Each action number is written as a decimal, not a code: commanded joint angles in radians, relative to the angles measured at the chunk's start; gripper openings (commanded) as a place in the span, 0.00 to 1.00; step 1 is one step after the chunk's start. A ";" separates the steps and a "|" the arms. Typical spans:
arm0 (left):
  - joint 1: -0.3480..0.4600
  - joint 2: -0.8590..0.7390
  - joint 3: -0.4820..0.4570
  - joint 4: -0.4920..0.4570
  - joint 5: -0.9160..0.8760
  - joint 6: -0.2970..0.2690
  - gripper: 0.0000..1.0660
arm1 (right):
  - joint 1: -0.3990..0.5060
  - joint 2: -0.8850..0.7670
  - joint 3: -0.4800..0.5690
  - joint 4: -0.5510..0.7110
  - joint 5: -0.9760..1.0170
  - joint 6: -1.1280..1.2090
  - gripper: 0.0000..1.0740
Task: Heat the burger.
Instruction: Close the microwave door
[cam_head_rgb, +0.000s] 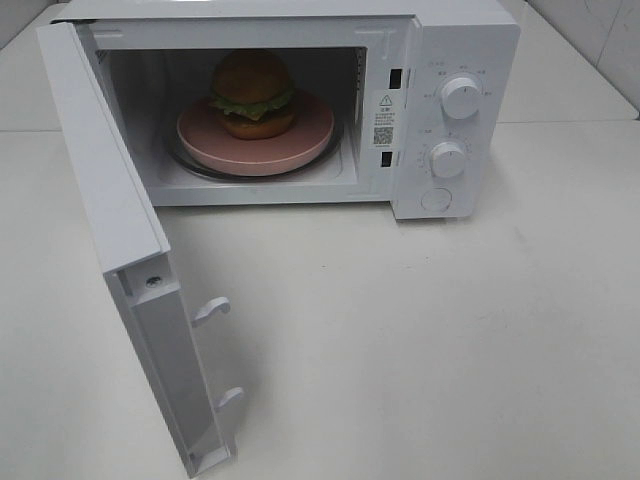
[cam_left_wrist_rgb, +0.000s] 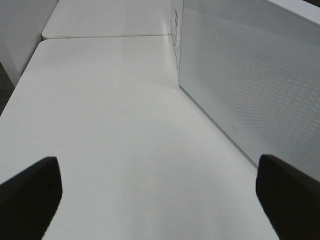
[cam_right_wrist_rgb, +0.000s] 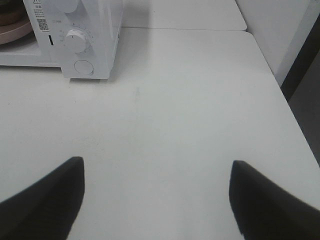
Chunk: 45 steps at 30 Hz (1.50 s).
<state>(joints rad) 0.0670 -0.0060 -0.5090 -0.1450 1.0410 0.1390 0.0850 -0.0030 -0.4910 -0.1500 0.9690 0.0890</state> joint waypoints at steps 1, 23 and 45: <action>-0.001 -0.016 0.002 0.000 -0.005 -0.008 0.92 | -0.003 -0.027 0.001 0.001 -0.006 0.012 0.70; -0.001 -0.016 -0.033 -0.048 -0.072 -0.015 0.92 | -0.003 -0.027 0.000 0.001 -0.006 0.012 0.70; -0.001 0.335 -0.010 -0.048 -0.539 -0.023 0.00 | -0.003 -0.027 0.000 0.001 -0.006 0.012 0.70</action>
<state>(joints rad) 0.0670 0.3240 -0.5190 -0.1830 0.5290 0.1200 0.0850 -0.0030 -0.4910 -0.1500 0.9690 0.0890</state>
